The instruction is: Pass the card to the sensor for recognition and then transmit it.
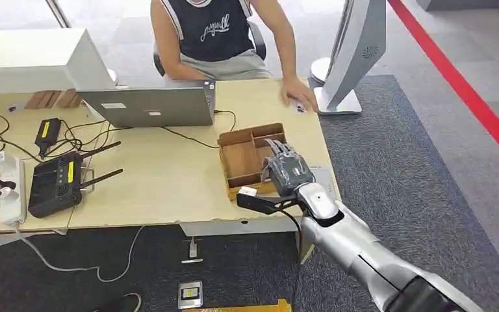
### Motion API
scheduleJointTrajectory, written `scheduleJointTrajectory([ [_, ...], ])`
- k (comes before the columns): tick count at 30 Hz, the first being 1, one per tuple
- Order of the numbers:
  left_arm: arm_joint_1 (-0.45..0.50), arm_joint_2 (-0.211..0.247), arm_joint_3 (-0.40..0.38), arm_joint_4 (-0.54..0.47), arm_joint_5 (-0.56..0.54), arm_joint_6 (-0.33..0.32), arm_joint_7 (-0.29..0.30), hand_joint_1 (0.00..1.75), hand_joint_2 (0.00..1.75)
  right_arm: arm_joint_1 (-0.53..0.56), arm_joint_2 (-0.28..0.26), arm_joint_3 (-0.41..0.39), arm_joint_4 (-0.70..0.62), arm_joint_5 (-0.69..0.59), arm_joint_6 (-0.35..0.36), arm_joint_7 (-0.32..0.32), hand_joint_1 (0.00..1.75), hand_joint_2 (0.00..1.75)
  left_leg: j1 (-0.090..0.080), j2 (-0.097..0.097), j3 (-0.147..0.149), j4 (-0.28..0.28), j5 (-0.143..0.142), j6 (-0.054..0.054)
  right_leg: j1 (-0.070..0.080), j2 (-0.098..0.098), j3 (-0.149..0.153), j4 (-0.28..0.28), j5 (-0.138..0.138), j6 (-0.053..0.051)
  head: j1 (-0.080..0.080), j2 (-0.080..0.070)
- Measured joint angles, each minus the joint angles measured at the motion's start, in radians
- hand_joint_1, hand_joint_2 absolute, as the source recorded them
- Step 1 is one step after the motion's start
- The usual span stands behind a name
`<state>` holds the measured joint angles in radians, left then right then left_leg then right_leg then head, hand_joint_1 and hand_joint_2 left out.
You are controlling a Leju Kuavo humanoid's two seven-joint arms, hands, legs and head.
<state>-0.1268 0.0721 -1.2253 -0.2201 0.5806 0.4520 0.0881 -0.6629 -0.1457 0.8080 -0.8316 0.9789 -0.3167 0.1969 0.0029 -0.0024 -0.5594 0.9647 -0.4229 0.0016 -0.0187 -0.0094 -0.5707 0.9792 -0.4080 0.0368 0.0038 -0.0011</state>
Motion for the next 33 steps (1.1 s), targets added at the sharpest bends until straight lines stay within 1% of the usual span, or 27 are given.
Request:
scheduleJointTrajectory([
  [1,0.0,0.0,0.0,0.0,0.0,0.0,0.0,0.0,1.75,-0.002,-0.002,-0.002,-0.015,0.005,-0.007,0.008,1.75,1.75,0.0,0.0,0.0,0.0,0.0,0.0,0.0,0.0,0.0,0.0,0.0,0.0,0.0,0.0],
  [4,0.001,0.0,0.0,0.0,0.0,0.005,0.0,0.0,1.75,-0.023,-0.013,-0.012,-0.078,0.012,0.023,0.04,1.75,1.75,0.0,0.0,0.0,0.0,0.0,0.0,0.0,0.0,0.0,0.0,0.0,0.0,0.0,0.0],
  [11,0.002,0.0,0.0,0.0,0.0,0.008,-0.007,0.0,1.75,-0.057,-0.039,-0.033,-0.2,0.025,0.071,0.07,1.75,1.75,0.0,0.0,0.0,0.0,0.0,0.0,0.0,0.0,0.0,0.0,0.0,0.0,0.0,0.0],
  [17,0.002,0.0,0.0,0.0,-0.006,0.007,-0.01,0.0,1.75,-0.07,-0.058,-0.049,-0.274,0.025,0.097,0.075,1.75,1.75,0.0,0.0,0.0,0.0,0.0,0.0,0.0,0.0,0.0,0.0,0.0,0.0,0.0,0.0],
  [24,0.001,0.0,0.0,0.0,-0.021,0.006,-0.009,0.0,1.75,-0.092,-0.066,-0.069,-0.289,0.035,0.133,0.075,1.75,1.75,0.0,0.0,0.0,0.0,0.0,0.0,0.0,0.0,0.0,0.0,0.0,0.0,0.0,0.0],
  [33,0.001,0.0,0.0,0.0,-0.022,0.006,-0.009,0.0,1.75,-0.1,-0.068,-0.082,-0.289,0.041,0.139,0.076,1.75,1.75,0.0,0.0,0.0,0.0,0.0,0.0,0.0,0.0,0.0,0.0,0.0,0.0,0.0,0.0],
])
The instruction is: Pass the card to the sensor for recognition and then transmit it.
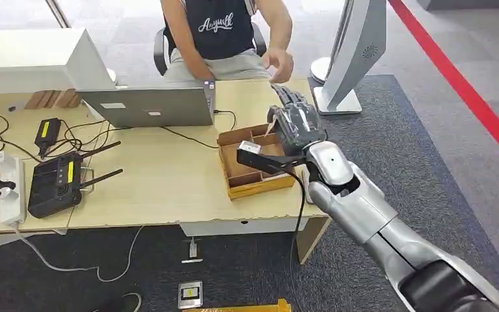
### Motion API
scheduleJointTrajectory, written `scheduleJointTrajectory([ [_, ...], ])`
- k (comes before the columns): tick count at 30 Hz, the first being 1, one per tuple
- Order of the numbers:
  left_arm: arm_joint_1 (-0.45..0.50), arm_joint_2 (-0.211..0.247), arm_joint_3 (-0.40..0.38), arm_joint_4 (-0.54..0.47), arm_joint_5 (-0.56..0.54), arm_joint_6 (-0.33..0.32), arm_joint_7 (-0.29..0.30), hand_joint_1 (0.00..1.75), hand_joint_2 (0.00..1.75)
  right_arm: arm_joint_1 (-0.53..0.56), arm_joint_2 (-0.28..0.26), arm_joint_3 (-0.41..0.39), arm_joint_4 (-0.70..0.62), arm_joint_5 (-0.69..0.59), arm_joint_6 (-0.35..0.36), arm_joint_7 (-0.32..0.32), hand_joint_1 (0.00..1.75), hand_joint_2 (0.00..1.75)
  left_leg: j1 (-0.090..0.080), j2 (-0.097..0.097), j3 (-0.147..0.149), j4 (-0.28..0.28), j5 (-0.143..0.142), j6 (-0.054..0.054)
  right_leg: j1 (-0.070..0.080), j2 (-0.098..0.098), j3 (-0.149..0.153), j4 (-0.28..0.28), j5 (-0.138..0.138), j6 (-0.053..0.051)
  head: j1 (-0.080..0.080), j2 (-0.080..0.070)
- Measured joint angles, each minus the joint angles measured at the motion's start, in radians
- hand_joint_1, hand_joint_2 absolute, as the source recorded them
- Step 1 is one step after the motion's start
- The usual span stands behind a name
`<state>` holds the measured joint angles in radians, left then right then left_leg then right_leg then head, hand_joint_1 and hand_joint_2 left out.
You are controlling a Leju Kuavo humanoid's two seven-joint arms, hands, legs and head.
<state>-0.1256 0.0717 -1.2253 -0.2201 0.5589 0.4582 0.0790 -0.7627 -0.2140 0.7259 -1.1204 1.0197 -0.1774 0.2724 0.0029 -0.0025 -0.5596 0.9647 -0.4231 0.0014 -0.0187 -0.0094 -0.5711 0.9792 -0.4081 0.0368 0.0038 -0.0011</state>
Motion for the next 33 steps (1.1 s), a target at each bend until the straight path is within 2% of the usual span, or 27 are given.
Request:
scheduleJointTrajectory([
  [5,-0.001,0.0,0.0,0.0,-0.021,-0.01,-0.009,0.0,1.75,-0.064,0.006,0.001,0.045,0.012,0.036,-0.023,1.75,1.75,0.0,0.0,-0.001,0.0,0.0,0.0,0.0,0.0,-0.001,0.0,0.0,0.0,0.0,0.0],
  [9,-0.002,0.0,0.0,0.0,-0.037,-0.011,-0.011,0.0,1.75,-0.182,0.033,0.003,0.175,-0.023,0.024,-0.062,1.75,1.75,0.0,0.0,-0.002,0.0,0.001,0.0,0.0,0.0,-0.001,0.0,0.0,0.0,0.0,0.0],
  [13,-0.002,0.001,0.0,0.0,-0.048,-0.01,-0.008,0.0,1.75,-0.304,0.059,0.009,0.31,-0.008,0.019,-0.052,1.75,1.75,0.0,0.0,-0.002,0.0,0.001,0.0,0.0,0.0,-0.001,0.0,0.0,0.0,0.0,0.0],
  [17,-0.004,0.003,0.0,0.0,-0.05,-0.009,0.0,0.0,1.75,-0.38,0.086,0.019,0.42,0.03,0.014,-0.01,1.75,1.75,0.0,0.0,-0.002,0.0,0.0,0.0,0.0,0.0,-0.001,0.0,0.0,0.0,0.0,0.0],
  [22,-0.004,0.003,0.0,0.0,-0.051,-0.008,0.004,0.0,1.75,-0.421,0.112,0.034,0.517,0.061,0.014,0.049,1.75,1.75,0.0,0.0,-0.002,0.0,0.0,0.0,0.0,0.0,-0.002,0.0,0.0,0.0,0.0,0.0],
  [33,-0.003,0.003,0.0,0.0,-0.053,-0.006,0.001,0.0,1.75,-0.436,0.133,0.053,0.619,0.057,0.016,0.054,1.75,1.75,0.0,0.0,-0.001,0.0,0.0,0.0,0.0,0.0,-0.001,0.0,0.0,0.0,0.0,0.0],
])
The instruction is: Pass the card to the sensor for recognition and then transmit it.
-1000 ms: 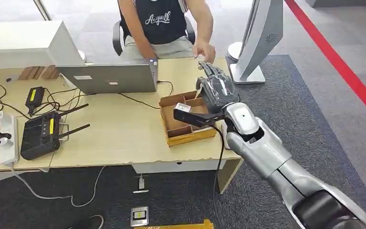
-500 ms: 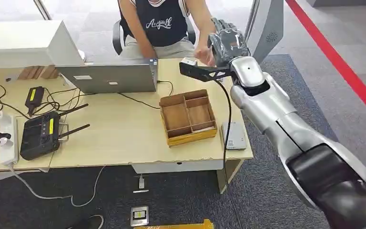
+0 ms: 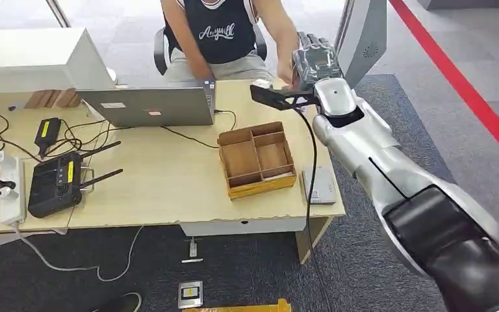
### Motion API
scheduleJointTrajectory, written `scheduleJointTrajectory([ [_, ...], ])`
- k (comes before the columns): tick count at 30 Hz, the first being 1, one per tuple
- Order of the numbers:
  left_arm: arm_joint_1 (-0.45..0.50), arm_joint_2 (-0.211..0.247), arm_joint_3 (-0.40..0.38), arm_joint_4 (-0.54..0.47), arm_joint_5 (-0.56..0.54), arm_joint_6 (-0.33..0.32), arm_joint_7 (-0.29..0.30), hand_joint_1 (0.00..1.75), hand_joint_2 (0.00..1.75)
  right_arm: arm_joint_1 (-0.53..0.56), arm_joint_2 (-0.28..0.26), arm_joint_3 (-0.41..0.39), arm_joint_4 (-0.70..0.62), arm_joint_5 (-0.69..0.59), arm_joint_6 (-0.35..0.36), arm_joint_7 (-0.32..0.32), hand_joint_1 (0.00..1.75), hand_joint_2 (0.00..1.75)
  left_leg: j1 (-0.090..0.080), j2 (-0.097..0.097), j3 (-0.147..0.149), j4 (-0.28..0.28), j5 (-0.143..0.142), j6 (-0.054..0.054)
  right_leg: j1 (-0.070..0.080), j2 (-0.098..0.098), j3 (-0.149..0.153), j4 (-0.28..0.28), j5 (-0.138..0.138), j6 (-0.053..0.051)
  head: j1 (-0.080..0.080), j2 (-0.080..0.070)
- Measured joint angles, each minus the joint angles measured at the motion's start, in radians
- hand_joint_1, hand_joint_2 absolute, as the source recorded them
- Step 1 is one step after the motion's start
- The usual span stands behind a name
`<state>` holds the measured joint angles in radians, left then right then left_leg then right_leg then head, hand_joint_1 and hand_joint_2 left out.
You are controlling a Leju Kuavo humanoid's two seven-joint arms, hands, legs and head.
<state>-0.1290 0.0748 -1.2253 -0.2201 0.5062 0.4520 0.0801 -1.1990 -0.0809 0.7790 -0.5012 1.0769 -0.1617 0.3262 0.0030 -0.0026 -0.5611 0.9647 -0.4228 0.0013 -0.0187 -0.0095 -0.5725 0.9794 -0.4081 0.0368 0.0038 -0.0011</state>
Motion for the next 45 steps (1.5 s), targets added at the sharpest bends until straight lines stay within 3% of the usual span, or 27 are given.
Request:
scheduleJointTrajectory([
  [2,0.0,0.0,0.0,0.0,0.002,0.0,0.0,0.0,1.75,0.0,0.003,0.003,0.01,0.0,0.0,-0.002,1.75,1.75,0.0,0.0,0.0,0.0,0.0,0.0,0.0,0.0,0.0,0.0,0.0,0.0,0.0,0.0],
  [3,0.0,0.0,0.0,0.0,0.002,0.0,0.0,0.0,1.75,0.0,0.004,0.005,0.016,0.0,0.001,-0.003,0.59,1.75,0.0,0.0,0.0,0.0,0.0,0.0,0.0,0.0,0.0,0.0,0.0,0.0,0.0,0.0],
  [4,0.0,0.0,0.0,0.0,0.003,0.0,0.0,0.0,1.75,0.001,0.004,0.006,0.019,0.0,0.002,-0.003,0.0,1.75,0.0,0.0,0.0,0.0,0.0,0.0,0.0,0.0,0.0,0.0,0.0,0.0,0.0,0.0],
  [15,0.0,0.0,0.0,0.0,0.005,0.0,0.0,0.0,1.75,0.001,0.011,0.013,0.051,0.0,-0.002,0.009,0.0,1.75,0.0,0.0,0.0,0.0,0.0,0.0,0.0,0.0,0.0,0.0,0.0,0.0,0.0,0.0],
  [16,0.0,0.0,0.0,0.0,0.005,0.0,0.0,0.0,1.75,0.001,0.011,0.013,0.053,0.0,-0.003,0.009,0.0,0.0,0.0,0.0,0.0,0.0,0.0,0.0,0.0,0.0,0.0,0.0,0.0,0.0,0.0,0.0],
  [28,0.0,0.0,0.0,0.0,0.005,0.0,-0.006,0.0,1.75,0.001,0.014,0.016,0.072,0.021,-0.011,0.003,0.0,0.0,0.0,0.0,0.0,0.0,0.0,0.0,0.0,0.0,0.0,0.0,0.0,0.0,0.0,0.0],
  [34,0.0,0.0,0.0,0.0,0.016,0.01,-0.006,0.0,1.75,0.002,0.021,0.012,0.07,-0.026,-0.101,-0.078,0.0,0.0,0.0,0.0,0.0,0.0,0.0,0.0,0.0,0.0,0.0,0.0,0.0,0.0,0.0,0.0],
  [41,0.001,-0.001,0.0,0.0,0.018,0.012,-0.006,0.0,1.75,0.002,0.026,0.006,0.07,-0.038,-0.115,-0.095,0.0,0.0,0.0,0.0,0.0,0.0,0.0,0.0,0.0,0.0,0.0,0.0,0.0,0.0,0.0,0.0],
  [45,0.001,-0.002,0.0,0.0,0.033,0.021,-0.006,0.0,1.75,0.022,0.02,0.0,0.039,-0.052,-0.204,-0.132,0.0,0.0,0.0,0.0,0.0,0.0,0.0,0.0,0.0,0.0,0.0,0.0,0.0,0.0,0.0,0.0],
])
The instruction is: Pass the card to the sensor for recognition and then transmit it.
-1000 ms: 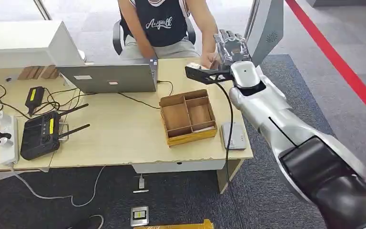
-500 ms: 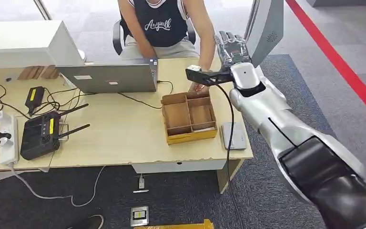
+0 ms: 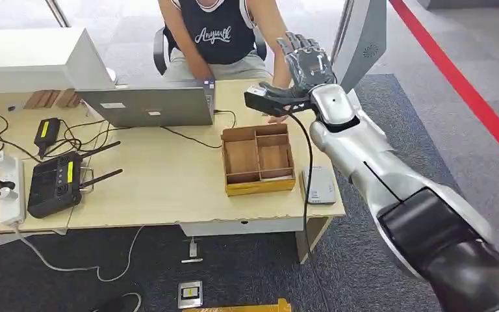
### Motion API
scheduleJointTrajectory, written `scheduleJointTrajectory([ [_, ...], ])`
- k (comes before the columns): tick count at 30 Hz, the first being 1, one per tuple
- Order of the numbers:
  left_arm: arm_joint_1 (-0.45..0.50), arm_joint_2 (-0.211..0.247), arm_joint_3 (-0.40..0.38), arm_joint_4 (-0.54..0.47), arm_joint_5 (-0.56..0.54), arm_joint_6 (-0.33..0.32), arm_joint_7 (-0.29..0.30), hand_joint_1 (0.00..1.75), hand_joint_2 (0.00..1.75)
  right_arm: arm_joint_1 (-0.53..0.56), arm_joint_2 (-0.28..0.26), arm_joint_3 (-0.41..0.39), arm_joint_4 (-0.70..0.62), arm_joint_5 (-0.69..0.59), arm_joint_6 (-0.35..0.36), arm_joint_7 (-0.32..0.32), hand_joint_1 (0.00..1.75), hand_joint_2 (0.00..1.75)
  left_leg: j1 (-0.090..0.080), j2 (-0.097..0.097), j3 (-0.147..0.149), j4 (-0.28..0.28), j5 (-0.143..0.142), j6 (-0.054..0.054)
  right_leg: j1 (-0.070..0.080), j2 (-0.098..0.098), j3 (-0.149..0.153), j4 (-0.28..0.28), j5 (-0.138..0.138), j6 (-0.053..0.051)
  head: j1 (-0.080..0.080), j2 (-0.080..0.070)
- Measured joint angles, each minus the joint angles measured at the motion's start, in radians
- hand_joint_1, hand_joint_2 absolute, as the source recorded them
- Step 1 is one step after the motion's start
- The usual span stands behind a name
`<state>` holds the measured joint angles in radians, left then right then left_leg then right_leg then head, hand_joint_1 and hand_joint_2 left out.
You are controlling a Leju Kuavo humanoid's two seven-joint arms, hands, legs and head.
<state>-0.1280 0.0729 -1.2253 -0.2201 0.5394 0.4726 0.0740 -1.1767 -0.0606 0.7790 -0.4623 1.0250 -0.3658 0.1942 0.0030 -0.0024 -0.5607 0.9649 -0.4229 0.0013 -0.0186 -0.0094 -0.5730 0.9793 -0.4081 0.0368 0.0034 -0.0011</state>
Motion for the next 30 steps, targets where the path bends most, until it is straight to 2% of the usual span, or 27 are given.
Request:
scheduleJointTrajectory([
  [3,0.001,-0.003,0.001,0.0,0.016,0.013,0.008,0.0,1.75,0.039,-0.035,-0.006,-0.074,0.033,-0.03,0.03,0.0,0.0,0.0,0.0,0.001,0.0,0.0,0.0,0.0,0.0,0.0,0.0,0.0,0.0,0.0,0.0],
  [4,0.002,-0.003,0.001,0.0,0.021,0.014,0.012,0.0,1.75,0.062,-0.056,-0.011,-0.116,0.046,-0.03,0.048,0.0,0.0,0.0,-0.001,0.011,0.001,0.0,0.0,0.0,-0.001,0.0,-0.001,0.0,0.0,0.0,0.0],
  [8,0.011,-0.006,0.009,0.0,0.046,0.019,0.037,0.0,1.75,0.189,-0.179,-0.059,-0.326,0.107,0.027,0.142,0.0,0.0,0.001,-0.002,0.01,0.002,-0.001,0.001,0.001,-0.002,0.003,-0.002,0.0,0.0,0.001,0.0],
  [10,0.011,-0.007,0.017,0.0,0.06,0.027,0.04,0.0,1.75,0.277,-0.257,-0.101,-0.449,0.127,0.047,0.182,0.0,0.0,0.001,-0.002,0.011,0.003,-0.002,0.002,0.001,-0.002,0.004,-0.003,0.0,0.001,0.001,0.0],
  [15,0.019,-0.016,0.042,0.0,0.101,0.056,0.053,0.0,1.75,0.508,-0.452,-0.27,-0.689,0.09,0.017,0.249,0.0,0.0,0.0,-0.003,0.011,0.003,-0.004,0.004,0.001,-0.003,0.006,-0.005,-0.001,0.003,0.002,0.0],
  [18,0.021,-0.022,0.057,0.0,0.118,0.073,0.074,0.0,1.75,0.641,-0.557,-0.398,-0.767,0.027,-0.016,0.244,0.0,0.0,0.0,-0.002,0.01,0.003,-0.006,0.005,0.0,-0.003,0.006,-0.005,-0.001,0.003,0.002,0.0],
  [20,0.022,-0.026,0.068,0.0,0.127,0.085,0.09,0.0,1.75,0.696,-0.605,-0.469,-0.789,0.0,-0.022,0.231,0.0,0.0,0.0,-0.001,0.01,0.003,-0.007,0.004,0.0,-0.001,0.006,-0.005,-0.002,0.003,0.003,0.0],
  [25,0.018,-0.042,0.089,0.0,0.148,0.126,0.129,0.0,1.75,0.735,-0.659,-0.577,-0.77,-0.057,-0.062,0.201,0.0,0.0,0.0,0.001,0.011,0.002,-0.007,0.004,0.0,0.001,0.005,-0.005,-0.002,0.003,0.003,0.0],
  [28,0.018,-0.055,0.1,0.0,0.157,0.15,0.149,0.0,1.75,0.734,-0.662,-0.606,-0.724,-0.086,-0.103,0.189,0.0,0.0,0.0,0.001,0.011,0.002,-0.007,0.004,0.0,0.001,0.005,-0.005,-0.002,0.003,0.002,0.0],
  [30,0.016,-0.065,0.106,-0.001,0.166,0.164,0.16,0.0,1.75,0.718,-0.655,-0.612,-0.649,-0.107,-0.137,0.176,0.0,0.0,0.0,0.001,0.011,0.002,-0.007,0.004,0.0,0.001,0.005,-0.005,-0.002,0.003,0.002,0.0],
])
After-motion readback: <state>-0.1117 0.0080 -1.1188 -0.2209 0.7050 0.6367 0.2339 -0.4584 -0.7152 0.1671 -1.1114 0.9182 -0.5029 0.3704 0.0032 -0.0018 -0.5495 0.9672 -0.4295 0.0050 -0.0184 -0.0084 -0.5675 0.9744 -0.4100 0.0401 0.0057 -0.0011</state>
